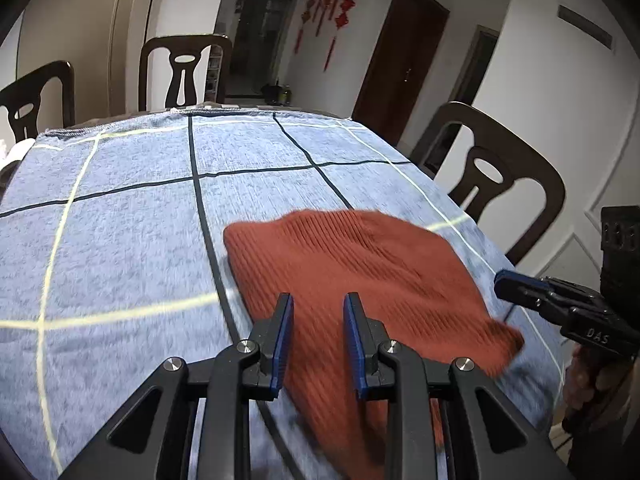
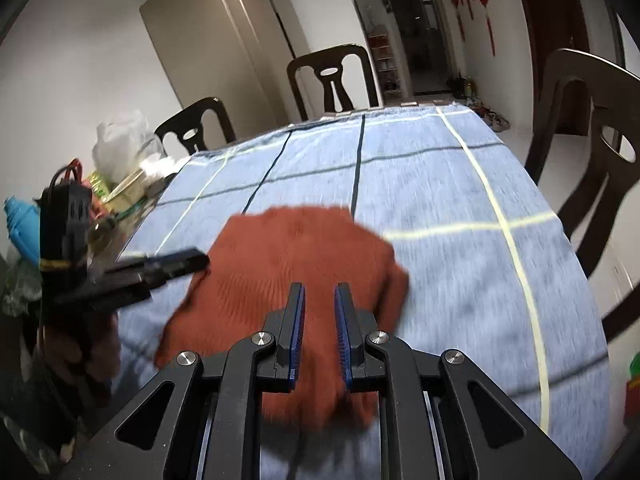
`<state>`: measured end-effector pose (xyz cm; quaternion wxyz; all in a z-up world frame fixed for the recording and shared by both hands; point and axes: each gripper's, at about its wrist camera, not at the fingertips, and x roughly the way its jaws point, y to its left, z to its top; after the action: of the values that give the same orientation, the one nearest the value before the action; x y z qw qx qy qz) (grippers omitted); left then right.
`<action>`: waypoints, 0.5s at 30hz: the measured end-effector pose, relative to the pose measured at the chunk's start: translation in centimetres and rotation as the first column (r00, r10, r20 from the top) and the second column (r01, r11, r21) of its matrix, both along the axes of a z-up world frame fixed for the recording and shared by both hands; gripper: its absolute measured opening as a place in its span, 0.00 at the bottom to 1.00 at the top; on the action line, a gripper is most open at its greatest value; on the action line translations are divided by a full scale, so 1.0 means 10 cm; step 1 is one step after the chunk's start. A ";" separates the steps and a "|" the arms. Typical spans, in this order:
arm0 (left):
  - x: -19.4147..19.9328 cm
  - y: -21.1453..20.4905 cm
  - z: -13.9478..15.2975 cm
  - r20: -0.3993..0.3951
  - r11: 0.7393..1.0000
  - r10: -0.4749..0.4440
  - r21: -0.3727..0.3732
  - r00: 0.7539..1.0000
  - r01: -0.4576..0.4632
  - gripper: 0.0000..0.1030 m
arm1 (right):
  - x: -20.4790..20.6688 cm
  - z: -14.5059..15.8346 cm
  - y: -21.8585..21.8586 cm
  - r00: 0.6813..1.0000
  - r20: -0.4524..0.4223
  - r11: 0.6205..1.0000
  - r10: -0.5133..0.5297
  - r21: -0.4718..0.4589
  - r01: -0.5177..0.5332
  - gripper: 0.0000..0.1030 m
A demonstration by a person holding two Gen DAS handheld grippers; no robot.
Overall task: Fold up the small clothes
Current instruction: 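Release the folded sweater and hold both tools open above it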
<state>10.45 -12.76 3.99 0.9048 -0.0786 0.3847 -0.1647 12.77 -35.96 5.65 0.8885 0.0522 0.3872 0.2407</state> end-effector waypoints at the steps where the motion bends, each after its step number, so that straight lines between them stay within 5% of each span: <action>1: 0.05 -0.02 -0.03 -0.012 1.000 0.006 0.003 1.000 -0.006 0.27 | 0.10 -0.08 0.04 1.000 -0.018 1.000 -0.009 -0.024 0.009 0.14; 3: 0.11 -0.06 -0.11 -0.028 1.000 0.005 0.011 1.000 -0.005 0.27 | 0.20 -0.27 0.06 0.998 -0.059 0.997 -0.037 -0.075 0.033 0.14; 5: 0.15 -0.10 -0.21 -0.048 1.000 0.010 0.017 0.999 -0.009 0.27 | 0.18 -0.36 -0.06 0.998 -0.052 0.999 -0.043 -0.032 0.041 0.14; 15: 0.14 -0.08 -0.21 -0.046 1.000 -0.001 0.015 0.999 0.001 0.32 | -0.03 -0.23 -0.14 0.998 -0.027 0.998 -0.053 -0.042 0.052 0.14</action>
<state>11.85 -13.55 1.89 0.8961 -0.0755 0.4069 -0.1604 12.46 -37.34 3.39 0.8898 0.0473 0.4032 0.2085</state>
